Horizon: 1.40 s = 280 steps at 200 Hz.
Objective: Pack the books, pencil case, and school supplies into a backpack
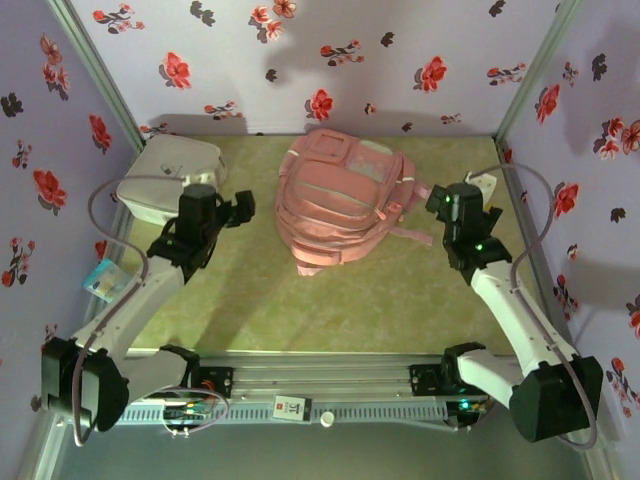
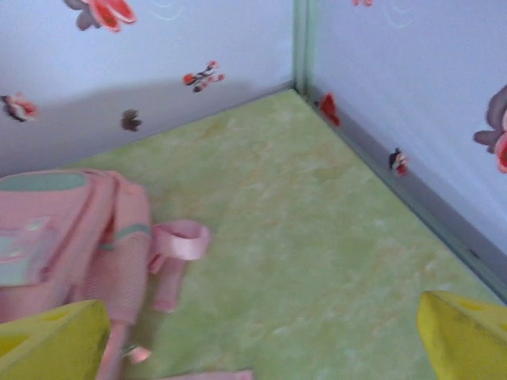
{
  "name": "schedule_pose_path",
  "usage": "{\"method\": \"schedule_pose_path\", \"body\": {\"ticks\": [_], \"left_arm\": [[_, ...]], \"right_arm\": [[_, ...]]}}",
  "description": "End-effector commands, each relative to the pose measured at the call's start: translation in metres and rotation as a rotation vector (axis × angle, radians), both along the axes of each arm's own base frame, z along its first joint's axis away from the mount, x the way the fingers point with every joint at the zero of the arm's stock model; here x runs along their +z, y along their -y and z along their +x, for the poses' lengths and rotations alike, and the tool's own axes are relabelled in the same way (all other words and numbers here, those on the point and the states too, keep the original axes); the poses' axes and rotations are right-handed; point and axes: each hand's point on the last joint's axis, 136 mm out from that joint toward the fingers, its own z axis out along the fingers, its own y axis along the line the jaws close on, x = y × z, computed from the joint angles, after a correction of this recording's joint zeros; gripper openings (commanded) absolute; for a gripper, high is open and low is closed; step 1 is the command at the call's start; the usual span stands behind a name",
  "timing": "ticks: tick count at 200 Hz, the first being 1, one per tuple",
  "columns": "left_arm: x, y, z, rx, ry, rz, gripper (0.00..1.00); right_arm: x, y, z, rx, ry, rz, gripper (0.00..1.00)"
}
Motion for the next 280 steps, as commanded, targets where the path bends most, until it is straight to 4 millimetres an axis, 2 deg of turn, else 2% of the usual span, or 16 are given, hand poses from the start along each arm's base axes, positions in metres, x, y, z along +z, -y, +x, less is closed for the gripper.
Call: {"method": "schedule_pose_path", "body": {"ticks": [1, 16, 32, 66, 83, 115, 133, 137, 147, 167, 197, 215, 251, 255, 280], "left_arm": [[0.001, -0.068, -0.008, 0.291, 0.104, 0.121, 1.0], [-0.016, -0.092, -0.018, 0.369, 0.088, 0.139, 1.0], [-0.026, -0.106, -0.024, 0.4, 0.114, 0.167, 1.0], [-0.046, -0.128, -0.031, 0.451, 0.116, 0.211, 1.0], [-0.052, -0.129, -0.028, 0.419, 0.115, 0.243, 1.0], [-0.065, -0.102, -0.01, 0.196, 0.161, 0.258, 1.0], [-0.067, -0.097, -0.003, 0.149, 0.202, 0.26, 1.0], [-0.079, -0.096, -0.006, 0.137, 0.185, 0.261, 1.0], [-0.085, -0.097, -0.004, 0.125, 0.19, 0.25, 1.0], [-0.091, -0.096, 0.004, 0.095, 0.19, 0.244, 1.0], [-0.096, -0.095, 0.014, 0.043, 0.203, 0.265, 1.0], [-0.105, -0.097, 0.019, 0.029, 0.202, 0.24, 1.0], [-0.126, -0.095, 0.024, 0.003, 0.163, 0.237, 1.0], [-0.118, -0.095, 0.032, 0.009, 0.177, 0.236, 1.0], [-0.122, -0.097, 0.039, 0.013, 0.127, 0.238, 1.0]], "right_arm": [[0.011, 0.022, -0.003, -0.105, 0.19, -0.08, 0.99], [-0.007, 0.03, -0.007, -0.134, 0.191, -0.089, 1.0], [-0.029, 0.036, -0.007, -0.15, 0.145, -0.097, 0.99], [-0.075, 0.049, -0.004, -0.17, 0.04, -0.101, 0.99], [-0.09, 0.048, 0.0, -0.145, 0.011, -0.115, 0.99], [-0.105, 0.042, 0.011, -0.075, 0.01, -0.144, 0.99], [-0.109, 0.033, 0.019, -0.01, 0.033, -0.157, 0.99], [-0.11, 0.031, 0.021, 0.007, 0.037, -0.155, 0.99], [-0.111, 0.025, 0.025, 0.045, 0.054, -0.15, 0.99], [-0.111, 0.017, 0.034, 0.112, 0.085, -0.126, 0.99], [-0.133, 0.006, 0.042, 0.192, 0.073, -0.104, 0.99], [-0.139, 0.008, 0.043, 0.189, 0.074, -0.097, 0.99], [-0.141, 0.009, 0.046, 0.184, 0.065, -0.091, 0.99], [-0.142, 0.011, 0.046, 0.178, 0.057, -0.084, 0.99], [-0.143, 0.016, 0.049, 0.174, 0.047, -0.05, 0.99]]}}
